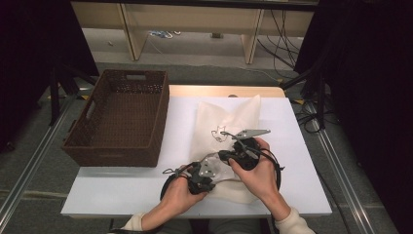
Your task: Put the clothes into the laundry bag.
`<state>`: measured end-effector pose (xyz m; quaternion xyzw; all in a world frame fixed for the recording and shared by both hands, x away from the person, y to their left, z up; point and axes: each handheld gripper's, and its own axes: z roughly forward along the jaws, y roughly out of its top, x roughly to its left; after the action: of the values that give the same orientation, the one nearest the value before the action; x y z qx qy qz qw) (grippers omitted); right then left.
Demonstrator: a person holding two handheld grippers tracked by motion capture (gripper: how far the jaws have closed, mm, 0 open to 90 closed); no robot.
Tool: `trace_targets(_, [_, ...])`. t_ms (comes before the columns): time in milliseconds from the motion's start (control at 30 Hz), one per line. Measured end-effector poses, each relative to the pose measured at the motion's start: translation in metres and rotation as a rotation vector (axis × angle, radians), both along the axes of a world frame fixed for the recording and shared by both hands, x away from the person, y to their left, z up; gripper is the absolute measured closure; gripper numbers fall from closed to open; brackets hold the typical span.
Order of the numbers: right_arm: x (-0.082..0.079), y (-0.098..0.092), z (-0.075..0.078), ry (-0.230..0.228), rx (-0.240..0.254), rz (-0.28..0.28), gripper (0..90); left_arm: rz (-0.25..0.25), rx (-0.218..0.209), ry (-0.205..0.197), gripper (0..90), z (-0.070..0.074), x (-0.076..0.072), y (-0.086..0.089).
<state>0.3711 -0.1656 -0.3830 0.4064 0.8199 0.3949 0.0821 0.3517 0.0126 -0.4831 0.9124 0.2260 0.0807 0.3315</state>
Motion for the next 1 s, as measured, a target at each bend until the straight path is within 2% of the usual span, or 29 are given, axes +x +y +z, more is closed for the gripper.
trace_targets(133, [0.0, 0.001, 0.0, -0.003, -0.005, 0.001, 87.2, 0.002, -0.002, -0.001, 82.9, 0.0, -0.001, -0.001])
trace_targets(233, [0.0, 0.0, 0.0, -0.003, -0.005, 0.004, 87.2, -0.005, 0.021, -0.031, 85.6, 0.001, -0.004, -0.002])
trace_targets(300, [0.0, 0.0, 0.0, -0.005, -0.003, 0.008, 87.2, -0.005, 0.02, -0.033, 86.5, 0.001, -0.005, -0.002])
trace_targets(333, [-0.001, 0.0, 0.0, 0.011, 0.003, -0.01, 87.2, -0.005, 0.016, -0.039, 86.9, 0.002, -0.005, -0.002])
trace_targets(400, [0.001, 0.001, -0.002, -0.017, 0.014, -0.015, 87.2, -0.008, 0.003, -0.052, 87.1, 0.006, -0.006, -0.001])
trace_targets(433, [0.0, 0.001, -0.002, -0.004, 0.012, -0.022, 87.2, -0.01, -0.006, -0.06, 87.1, 0.009, -0.008, 0.001])
trace_targets(533, [0.002, 0.0, -0.003, -0.029, 0.012, -0.011, 87.3, -0.004, -0.036, -0.093, 87.3, 0.021, -0.012, 0.004])
trace_targets(633, [0.003, -0.001, -0.003, -0.028, -0.004, -0.001, 87.2, -0.007, -0.062, -0.112, 87.4, 0.03, -0.017, 0.008])
trace_targets(733, [0.002, -0.001, -0.003, -0.003, -0.011, -0.01, 87.2, -0.01, -0.074, -0.119, 87.3, 0.035, -0.023, 0.012])
trace_targets(800, [0.003, -0.001, -0.003, -0.008, -0.012, -0.007, 87.2, -0.008, -0.093, -0.118, 87.3, 0.037, -0.025, 0.014])
trace_targets(867, [0.002, 0.001, -0.004, 0.001, -0.004, -0.03, 87.2, 0.003, -0.106, -0.117, 87.3, 0.038, -0.025, 0.016])
trace_targets(1000, [0.002, 0.0, -0.004, -0.005, -0.01, -0.027, 87.2, -0.006, -0.124, -0.143, 87.4, 0.044, -0.03, 0.016])
